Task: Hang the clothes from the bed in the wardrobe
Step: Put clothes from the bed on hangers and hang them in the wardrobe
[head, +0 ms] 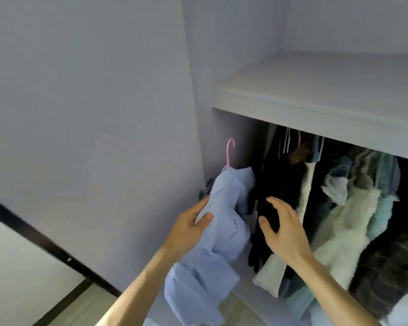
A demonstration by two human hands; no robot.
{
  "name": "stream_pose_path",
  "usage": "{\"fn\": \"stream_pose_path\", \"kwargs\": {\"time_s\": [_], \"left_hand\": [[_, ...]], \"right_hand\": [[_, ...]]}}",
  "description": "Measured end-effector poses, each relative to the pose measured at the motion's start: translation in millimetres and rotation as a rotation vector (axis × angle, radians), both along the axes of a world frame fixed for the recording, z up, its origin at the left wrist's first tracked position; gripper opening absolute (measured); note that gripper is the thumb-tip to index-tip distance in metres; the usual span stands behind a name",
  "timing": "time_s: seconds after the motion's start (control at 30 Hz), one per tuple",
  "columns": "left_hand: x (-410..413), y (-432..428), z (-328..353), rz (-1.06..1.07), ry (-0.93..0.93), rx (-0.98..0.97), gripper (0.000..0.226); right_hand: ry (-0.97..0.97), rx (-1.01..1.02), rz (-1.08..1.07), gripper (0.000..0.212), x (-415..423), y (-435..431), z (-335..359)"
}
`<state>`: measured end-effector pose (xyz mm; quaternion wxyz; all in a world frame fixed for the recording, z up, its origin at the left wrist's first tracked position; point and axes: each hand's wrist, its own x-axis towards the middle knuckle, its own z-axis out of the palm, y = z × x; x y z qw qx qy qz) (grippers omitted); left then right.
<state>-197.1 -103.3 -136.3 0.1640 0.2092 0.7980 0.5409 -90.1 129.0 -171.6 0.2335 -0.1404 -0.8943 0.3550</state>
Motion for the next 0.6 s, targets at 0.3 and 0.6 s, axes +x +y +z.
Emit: {"fn": "stream_pose_path", "kwargs": {"time_s": [0.3,0.6], "left_hand": [[143,-122,6,0.202,-0.161,-0.135,0.047],[330,-225,15,0.550,-0.266,-0.160,0.047]], "right_hand": [[-0.077,-0.300,0.581,0.062,-21,-99,1],[-0.031,0.012,1.045,0.038,47,-250,-11]]}}
